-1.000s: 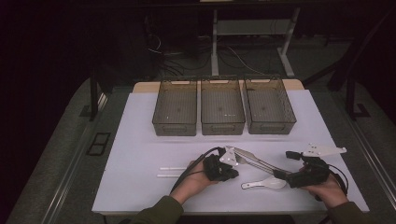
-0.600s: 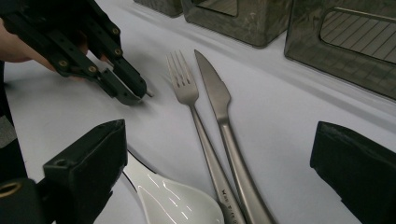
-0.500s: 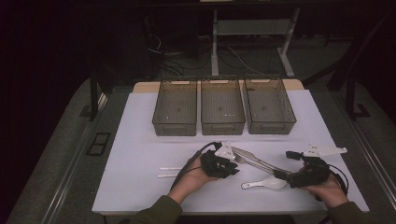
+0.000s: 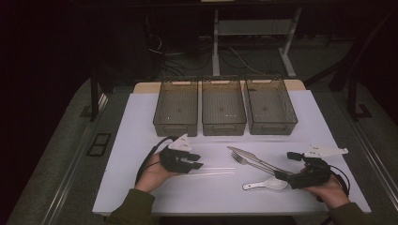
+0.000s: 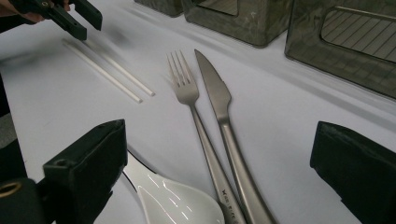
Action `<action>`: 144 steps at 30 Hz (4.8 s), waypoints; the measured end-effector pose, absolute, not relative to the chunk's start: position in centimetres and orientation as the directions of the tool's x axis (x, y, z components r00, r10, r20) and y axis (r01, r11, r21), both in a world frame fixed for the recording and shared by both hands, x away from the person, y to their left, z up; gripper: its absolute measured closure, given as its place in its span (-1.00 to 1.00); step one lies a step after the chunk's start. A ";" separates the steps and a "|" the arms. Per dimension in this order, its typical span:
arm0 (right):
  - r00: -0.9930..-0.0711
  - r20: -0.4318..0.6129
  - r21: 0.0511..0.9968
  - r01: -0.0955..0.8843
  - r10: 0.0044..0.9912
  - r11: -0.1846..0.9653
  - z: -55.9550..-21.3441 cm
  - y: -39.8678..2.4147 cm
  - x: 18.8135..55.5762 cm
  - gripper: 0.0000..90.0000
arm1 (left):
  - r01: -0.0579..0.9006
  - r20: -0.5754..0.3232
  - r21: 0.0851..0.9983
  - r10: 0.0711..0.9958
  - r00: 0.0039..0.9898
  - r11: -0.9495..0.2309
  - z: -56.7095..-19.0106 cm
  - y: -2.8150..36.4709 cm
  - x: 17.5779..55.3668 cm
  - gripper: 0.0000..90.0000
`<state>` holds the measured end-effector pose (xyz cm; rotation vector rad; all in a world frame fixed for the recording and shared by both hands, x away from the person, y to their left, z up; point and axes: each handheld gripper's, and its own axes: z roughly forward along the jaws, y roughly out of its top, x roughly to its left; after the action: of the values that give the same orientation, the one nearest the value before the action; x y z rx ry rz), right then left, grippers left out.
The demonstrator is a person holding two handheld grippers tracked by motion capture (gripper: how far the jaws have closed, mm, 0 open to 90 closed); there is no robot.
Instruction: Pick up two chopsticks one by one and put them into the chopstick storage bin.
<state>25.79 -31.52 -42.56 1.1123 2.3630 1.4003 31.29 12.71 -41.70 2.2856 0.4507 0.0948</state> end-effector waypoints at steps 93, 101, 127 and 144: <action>-0.715 0.186 0.812 0.498 0.674 0.305 -43.7 -29.2 26.1 -0.91 | 0.284 -0.016 0.760 0.420 0.907 -0.585 -40.2 16.3 32.5 0.87; -0.711 0.184 0.814 0.498 0.679 0.301 -43.7 -29.3 26.1 -0.91 | 0.329 -0.034 0.780 0.488 0.872 -0.533 -38.9 16.2 32.9 0.87; -0.701 0.193 0.818 0.501 0.686 0.282 -43.5 -29.6 26.2 -0.91 | 0.406 -0.030 0.803 0.652 0.758 -0.436 -34.7 15.9 39.8 0.87; -0.703 0.196 0.822 0.498 0.683 0.276 -43.4 -29.8 26.1 -0.91 | 0.438 0.010 0.806 0.749 0.662 -0.397 -34.0 16.6 46.2 0.87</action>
<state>26.07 -29.81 -43.37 1.1024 2.3457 1.3981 46.22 16.65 -33.97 2.0498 0.9184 0.4775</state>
